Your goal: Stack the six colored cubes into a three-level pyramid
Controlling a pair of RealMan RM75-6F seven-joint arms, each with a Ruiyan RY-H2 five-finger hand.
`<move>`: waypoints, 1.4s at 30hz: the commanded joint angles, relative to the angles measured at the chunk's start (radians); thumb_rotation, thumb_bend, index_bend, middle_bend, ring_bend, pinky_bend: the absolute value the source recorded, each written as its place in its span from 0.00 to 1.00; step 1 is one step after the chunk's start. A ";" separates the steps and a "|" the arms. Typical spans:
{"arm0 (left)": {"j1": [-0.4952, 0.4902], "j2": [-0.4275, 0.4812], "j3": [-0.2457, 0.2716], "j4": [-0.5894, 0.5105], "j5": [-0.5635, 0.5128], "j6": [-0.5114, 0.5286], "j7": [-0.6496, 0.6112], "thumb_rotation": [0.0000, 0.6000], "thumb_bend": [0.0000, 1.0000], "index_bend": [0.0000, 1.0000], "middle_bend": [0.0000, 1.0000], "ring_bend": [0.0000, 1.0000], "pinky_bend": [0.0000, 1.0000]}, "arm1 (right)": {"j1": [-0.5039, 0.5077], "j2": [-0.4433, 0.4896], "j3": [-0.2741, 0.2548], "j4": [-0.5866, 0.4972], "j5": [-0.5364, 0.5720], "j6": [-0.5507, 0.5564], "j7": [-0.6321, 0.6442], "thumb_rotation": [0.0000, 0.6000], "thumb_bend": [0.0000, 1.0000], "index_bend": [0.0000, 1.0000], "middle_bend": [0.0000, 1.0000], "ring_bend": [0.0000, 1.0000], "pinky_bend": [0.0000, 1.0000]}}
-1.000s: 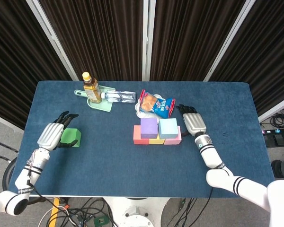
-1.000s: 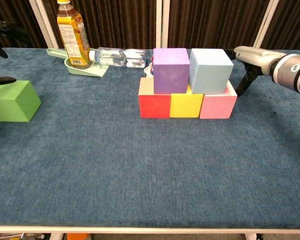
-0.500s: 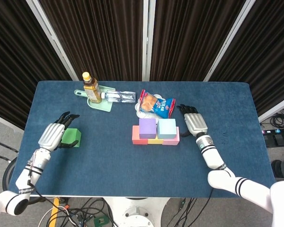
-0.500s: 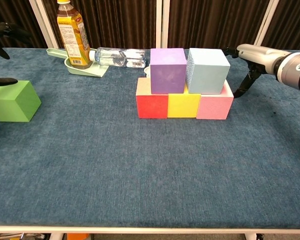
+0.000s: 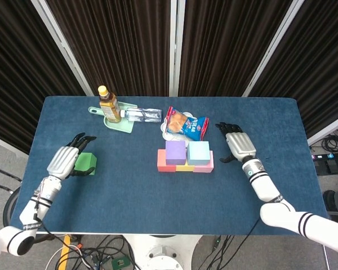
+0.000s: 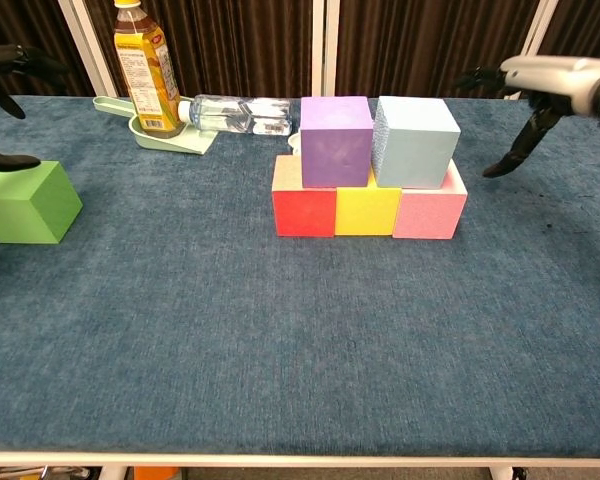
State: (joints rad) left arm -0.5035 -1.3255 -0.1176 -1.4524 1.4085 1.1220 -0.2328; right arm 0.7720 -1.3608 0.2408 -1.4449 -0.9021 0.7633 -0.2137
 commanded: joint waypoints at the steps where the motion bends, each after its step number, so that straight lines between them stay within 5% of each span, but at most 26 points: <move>1: -0.002 0.000 -0.001 -0.005 0.001 0.000 0.004 1.00 0.18 0.11 0.12 0.01 0.26 | 0.008 0.131 -0.004 -0.146 0.073 -0.036 -0.040 1.00 0.03 0.00 0.03 0.00 0.00; 7: -0.002 0.002 -0.003 -0.017 0.000 0.005 0.012 1.00 0.18 0.11 0.12 0.01 0.26 | 0.022 0.145 -0.004 -0.208 0.084 -0.024 -0.023 1.00 0.03 0.00 0.04 0.00 0.00; 25: 0.008 0.016 0.002 -0.015 0.000 0.010 -0.009 1.00 0.18 0.11 0.12 0.01 0.26 | 0.034 0.016 0.012 -0.136 -0.039 0.018 0.118 1.00 0.03 0.00 0.13 0.00 0.00; 42: 0.008 0.018 0.008 -0.021 0.011 0.005 -0.036 1.00 0.18 0.11 0.12 0.01 0.26 | 0.021 -0.034 0.005 -0.086 -0.110 0.066 0.169 1.00 0.12 0.00 0.46 0.00 0.00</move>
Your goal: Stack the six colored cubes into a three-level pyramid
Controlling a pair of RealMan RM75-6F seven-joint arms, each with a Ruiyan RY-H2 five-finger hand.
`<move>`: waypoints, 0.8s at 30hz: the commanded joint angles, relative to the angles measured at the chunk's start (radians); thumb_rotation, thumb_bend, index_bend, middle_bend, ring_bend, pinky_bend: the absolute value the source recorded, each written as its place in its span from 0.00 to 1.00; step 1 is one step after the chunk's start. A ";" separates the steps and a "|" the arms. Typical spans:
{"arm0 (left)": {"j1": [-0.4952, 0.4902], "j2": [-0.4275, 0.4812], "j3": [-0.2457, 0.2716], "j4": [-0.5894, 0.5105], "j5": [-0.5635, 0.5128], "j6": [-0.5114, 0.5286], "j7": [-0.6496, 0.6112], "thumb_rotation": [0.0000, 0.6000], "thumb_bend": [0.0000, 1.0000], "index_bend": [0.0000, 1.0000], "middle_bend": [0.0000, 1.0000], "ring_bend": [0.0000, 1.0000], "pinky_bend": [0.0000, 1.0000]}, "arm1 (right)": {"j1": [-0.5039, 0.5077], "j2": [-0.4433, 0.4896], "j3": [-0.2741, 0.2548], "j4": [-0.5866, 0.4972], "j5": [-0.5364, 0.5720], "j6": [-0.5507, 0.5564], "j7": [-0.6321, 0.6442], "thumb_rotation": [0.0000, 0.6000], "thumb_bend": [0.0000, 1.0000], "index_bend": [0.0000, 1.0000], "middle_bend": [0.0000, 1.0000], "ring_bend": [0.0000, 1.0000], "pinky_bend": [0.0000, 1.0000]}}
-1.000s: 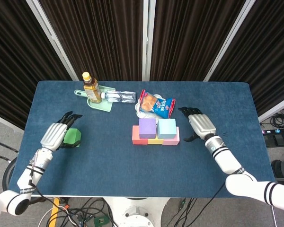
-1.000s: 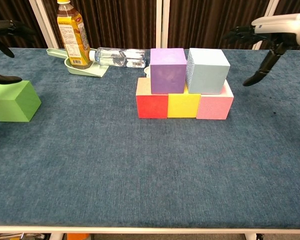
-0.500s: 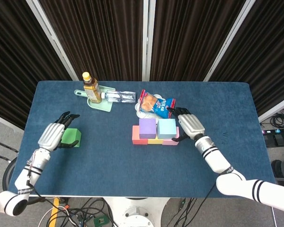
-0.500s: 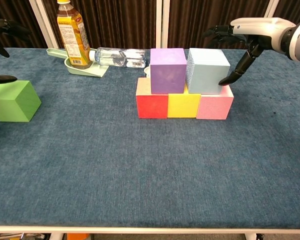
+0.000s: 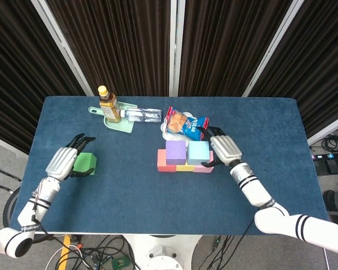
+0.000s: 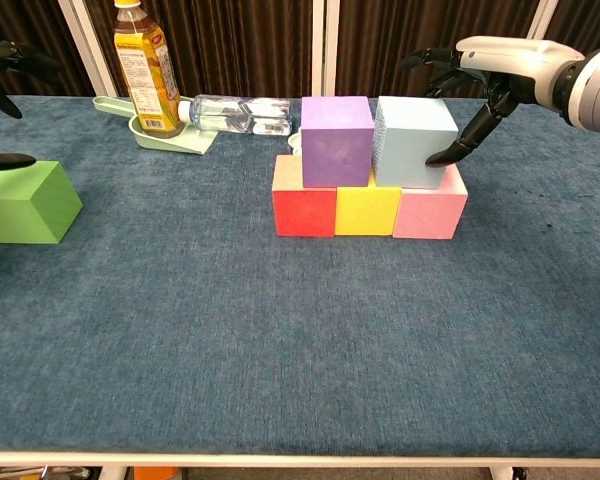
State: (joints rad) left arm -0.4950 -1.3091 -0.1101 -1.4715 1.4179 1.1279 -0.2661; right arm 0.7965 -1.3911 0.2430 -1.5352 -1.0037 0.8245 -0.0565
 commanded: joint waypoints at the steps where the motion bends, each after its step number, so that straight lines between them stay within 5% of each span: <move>1: 0.000 0.003 0.001 -0.004 0.002 -0.001 -0.005 1.00 0.18 0.11 0.12 0.01 0.26 | -0.005 -0.004 0.004 0.005 -0.012 0.007 0.018 1.00 0.12 0.00 0.47 0.00 0.00; 24: -0.004 0.003 0.003 -0.007 -0.001 -0.012 -0.010 1.00 0.18 0.11 0.12 0.01 0.26 | -0.012 0.008 -0.007 -0.005 -0.040 0.012 0.023 1.00 0.16 0.00 0.52 0.01 0.00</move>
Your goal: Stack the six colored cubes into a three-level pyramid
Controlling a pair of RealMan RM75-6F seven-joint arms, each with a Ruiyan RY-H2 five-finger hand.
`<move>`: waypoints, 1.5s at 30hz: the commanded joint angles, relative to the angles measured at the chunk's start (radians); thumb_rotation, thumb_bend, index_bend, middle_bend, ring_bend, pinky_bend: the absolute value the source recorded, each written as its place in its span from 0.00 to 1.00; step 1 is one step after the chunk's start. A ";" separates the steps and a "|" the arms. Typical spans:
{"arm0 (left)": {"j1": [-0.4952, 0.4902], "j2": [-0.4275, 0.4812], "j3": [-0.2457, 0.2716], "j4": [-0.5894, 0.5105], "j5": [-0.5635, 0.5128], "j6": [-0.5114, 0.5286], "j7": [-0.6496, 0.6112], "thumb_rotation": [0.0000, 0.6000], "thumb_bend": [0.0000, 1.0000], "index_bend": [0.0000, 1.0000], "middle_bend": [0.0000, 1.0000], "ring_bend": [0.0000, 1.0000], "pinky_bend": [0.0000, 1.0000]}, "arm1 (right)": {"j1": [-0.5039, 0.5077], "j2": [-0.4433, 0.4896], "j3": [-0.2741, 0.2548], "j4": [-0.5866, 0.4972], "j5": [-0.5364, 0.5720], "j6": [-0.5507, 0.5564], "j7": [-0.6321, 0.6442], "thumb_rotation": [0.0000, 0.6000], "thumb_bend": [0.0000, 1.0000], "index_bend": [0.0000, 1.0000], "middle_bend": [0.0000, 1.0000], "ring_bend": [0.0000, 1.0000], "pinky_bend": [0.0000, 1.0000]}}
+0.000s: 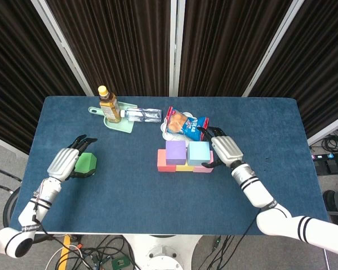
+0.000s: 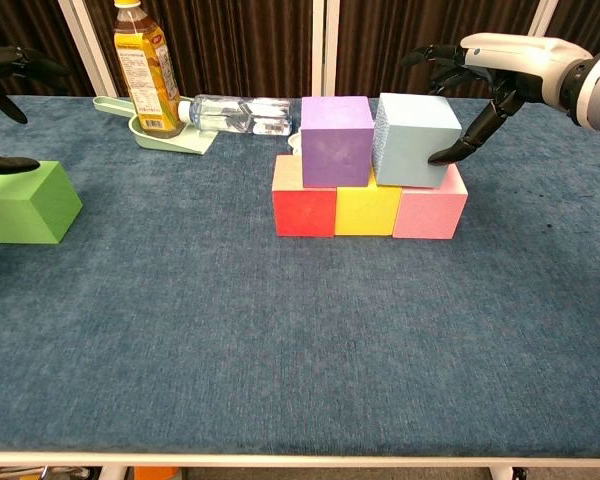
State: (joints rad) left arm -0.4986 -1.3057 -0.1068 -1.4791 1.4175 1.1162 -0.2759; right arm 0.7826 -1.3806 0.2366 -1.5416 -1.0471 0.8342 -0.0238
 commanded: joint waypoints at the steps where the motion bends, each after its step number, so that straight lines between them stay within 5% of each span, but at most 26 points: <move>1: 0.000 0.000 0.000 0.000 -0.001 -0.001 -0.001 1.00 0.18 0.11 0.12 0.01 0.26 | 0.003 -0.004 -0.002 0.003 0.006 0.005 -0.016 1.00 0.16 0.00 0.52 0.01 0.00; 45: 0.004 0.010 0.005 -0.001 0.004 -0.001 -0.020 1.00 0.18 0.11 0.12 0.01 0.26 | 0.013 -0.035 0.004 -0.005 0.049 0.029 -0.070 1.00 0.17 0.00 0.51 0.01 0.00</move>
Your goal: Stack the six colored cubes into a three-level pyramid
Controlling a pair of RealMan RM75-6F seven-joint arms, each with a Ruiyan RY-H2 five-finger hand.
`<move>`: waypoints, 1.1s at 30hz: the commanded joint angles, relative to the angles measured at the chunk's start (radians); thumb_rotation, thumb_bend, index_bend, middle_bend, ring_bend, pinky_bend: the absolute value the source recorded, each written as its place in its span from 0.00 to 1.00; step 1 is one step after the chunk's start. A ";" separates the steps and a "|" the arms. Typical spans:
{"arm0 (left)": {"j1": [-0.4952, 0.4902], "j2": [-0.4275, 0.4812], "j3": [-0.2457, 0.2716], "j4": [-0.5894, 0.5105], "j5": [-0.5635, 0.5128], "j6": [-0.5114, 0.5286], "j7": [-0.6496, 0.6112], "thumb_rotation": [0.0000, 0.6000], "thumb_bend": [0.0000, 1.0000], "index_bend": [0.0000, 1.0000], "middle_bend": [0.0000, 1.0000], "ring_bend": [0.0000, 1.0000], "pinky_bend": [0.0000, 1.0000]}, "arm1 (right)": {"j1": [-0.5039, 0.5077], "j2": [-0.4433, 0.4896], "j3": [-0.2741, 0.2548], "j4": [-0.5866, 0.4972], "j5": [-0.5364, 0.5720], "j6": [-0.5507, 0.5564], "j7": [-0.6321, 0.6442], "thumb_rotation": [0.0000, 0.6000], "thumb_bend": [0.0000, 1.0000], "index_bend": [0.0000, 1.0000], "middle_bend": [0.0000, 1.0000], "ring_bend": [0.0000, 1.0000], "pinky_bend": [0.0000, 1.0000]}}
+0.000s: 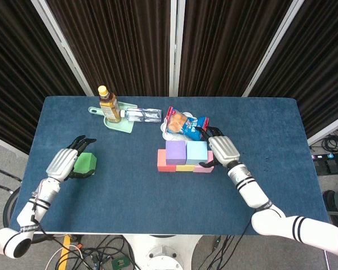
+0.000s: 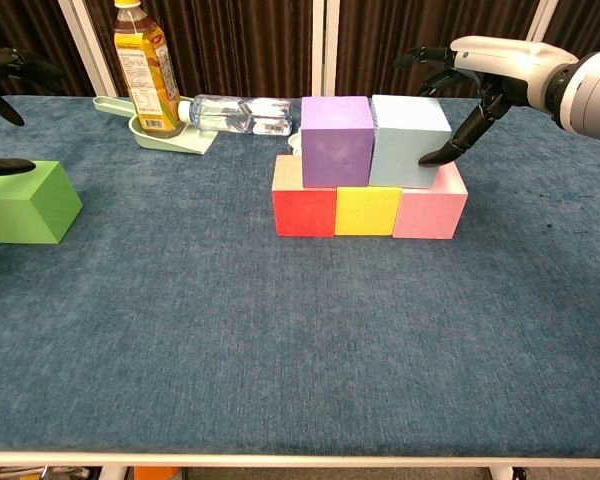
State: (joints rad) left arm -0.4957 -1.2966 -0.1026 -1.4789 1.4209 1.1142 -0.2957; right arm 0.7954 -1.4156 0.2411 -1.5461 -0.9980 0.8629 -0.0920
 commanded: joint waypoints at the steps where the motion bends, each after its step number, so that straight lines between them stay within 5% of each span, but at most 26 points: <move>1: 0.001 0.001 0.000 -0.001 0.001 0.002 -0.001 1.00 0.18 0.11 0.12 0.01 0.26 | 0.000 0.000 -0.002 -0.001 -0.001 0.000 -0.003 1.00 0.17 0.00 0.51 0.01 0.00; 17: 0.004 0.000 0.005 0.006 0.002 0.000 -0.007 1.00 0.18 0.11 0.12 0.01 0.26 | 0.006 -0.005 -0.005 -0.002 0.019 -0.006 -0.023 1.00 0.16 0.00 0.51 0.01 0.00; 27: 0.005 -0.001 0.005 0.007 0.005 0.003 -0.010 1.00 0.18 0.11 0.12 0.01 0.26 | 0.003 0.008 -0.010 -0.009 -0.016 -0.013 -0.003 1.00 0.09 0.00 0.18 0.00 0.00; 33: 0.004 0.001 0.005 0.007 0.005 -0.001 -0.010 1.00 0.18 0.11 0.12 0.01 0.26 | 0.002 0.013 -0.011 -0.013 -0.025 -0.016 0.005 1.00 0.06 0.00 0.11 0.00 0.00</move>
State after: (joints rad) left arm -0.4920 -1.2962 -0.0973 -1.4720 1.4260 1.1138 -0.3061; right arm 0.7974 -1.4025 0.2305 -1.5587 -1.0227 0.8470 -0.0876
